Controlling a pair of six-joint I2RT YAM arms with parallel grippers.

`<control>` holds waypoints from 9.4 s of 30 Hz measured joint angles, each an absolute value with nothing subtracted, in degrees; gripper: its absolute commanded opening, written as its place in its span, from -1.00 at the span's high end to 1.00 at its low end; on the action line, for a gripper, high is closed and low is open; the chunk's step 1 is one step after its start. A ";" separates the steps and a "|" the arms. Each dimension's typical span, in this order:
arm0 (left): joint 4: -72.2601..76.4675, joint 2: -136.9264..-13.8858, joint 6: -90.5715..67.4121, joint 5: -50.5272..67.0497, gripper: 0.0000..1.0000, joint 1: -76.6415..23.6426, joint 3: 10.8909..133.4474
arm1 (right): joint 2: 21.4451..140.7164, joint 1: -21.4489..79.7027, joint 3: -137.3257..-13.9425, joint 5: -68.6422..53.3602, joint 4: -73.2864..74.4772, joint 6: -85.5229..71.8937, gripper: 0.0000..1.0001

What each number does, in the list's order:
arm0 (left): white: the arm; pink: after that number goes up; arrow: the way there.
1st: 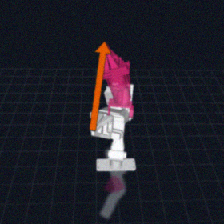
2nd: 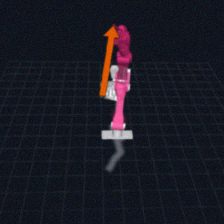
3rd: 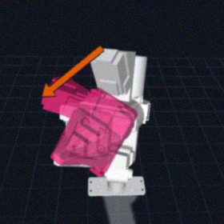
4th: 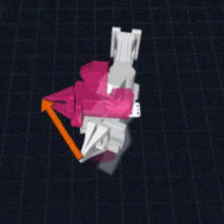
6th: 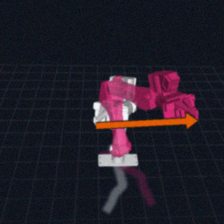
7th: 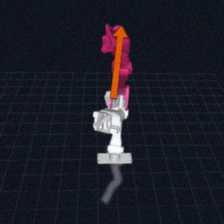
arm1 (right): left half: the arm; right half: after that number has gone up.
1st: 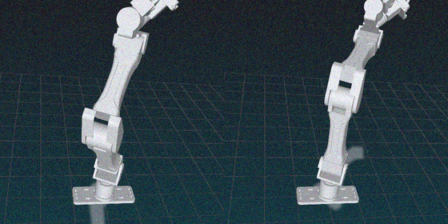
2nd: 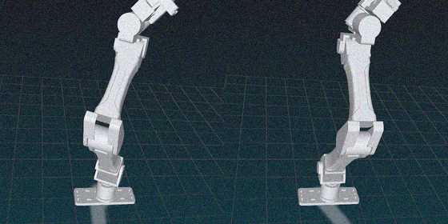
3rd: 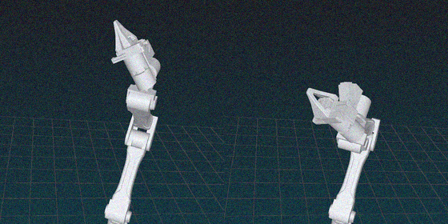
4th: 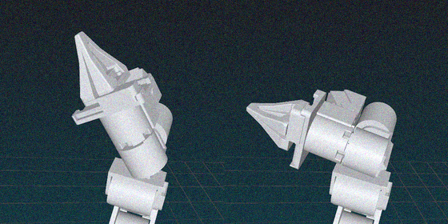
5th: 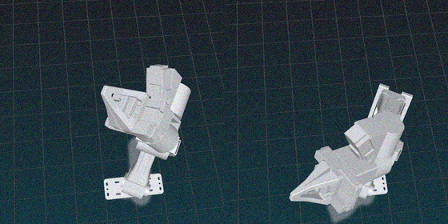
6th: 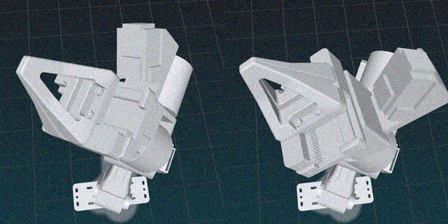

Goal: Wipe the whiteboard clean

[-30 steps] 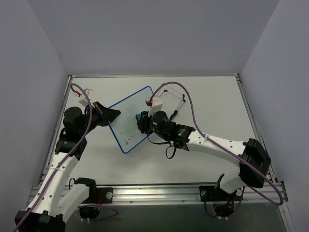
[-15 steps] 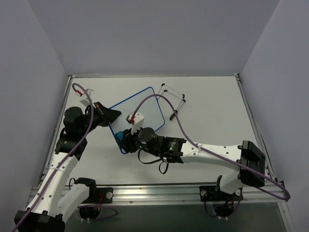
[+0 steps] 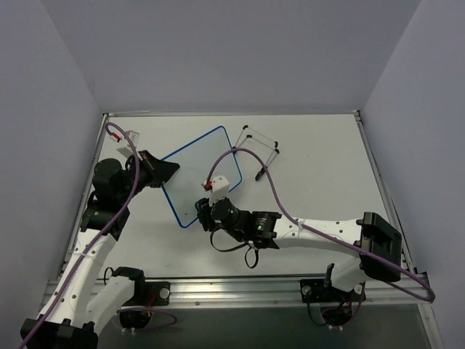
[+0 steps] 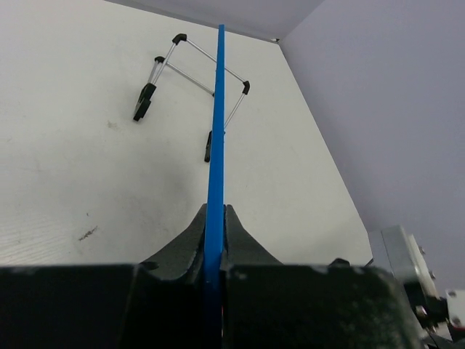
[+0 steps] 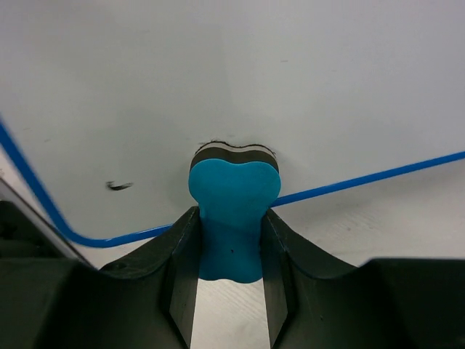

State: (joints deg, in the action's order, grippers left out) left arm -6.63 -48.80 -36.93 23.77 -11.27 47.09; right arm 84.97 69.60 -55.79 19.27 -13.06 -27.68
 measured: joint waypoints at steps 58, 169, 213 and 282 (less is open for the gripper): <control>-15.18 -44.71 -39.75 28.38 0.95 -12.60 52.58 | 79.22 23.62 -56.12 -4.25 -8.19 -20.12 1.00; 65.32 -91.05 -83.00 79.35 0.95 -10.57 71.31 | 64.42 4.03 -57.36 -66.85 -26.74 -36.97 0.06; -10.94 -70.52 -38.94 38.52 -0.88 4.34 68.16 | 69.28 -2.52 -56.47 -41.50 -28.86 -33.61 1.00; -26.37 -52.05 -21.76 32.34 -0.88 -1.98 50.92 | 106.02 -1.56 -57.71 -44.56 -70.00 -42.17 1.00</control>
State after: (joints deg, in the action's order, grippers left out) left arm -26.37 -52.05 -21.76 32.34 -1.98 50.92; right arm 106.02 -1.56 -57.71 -44.56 -70.00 -42.17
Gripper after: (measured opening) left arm 0.940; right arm 0.020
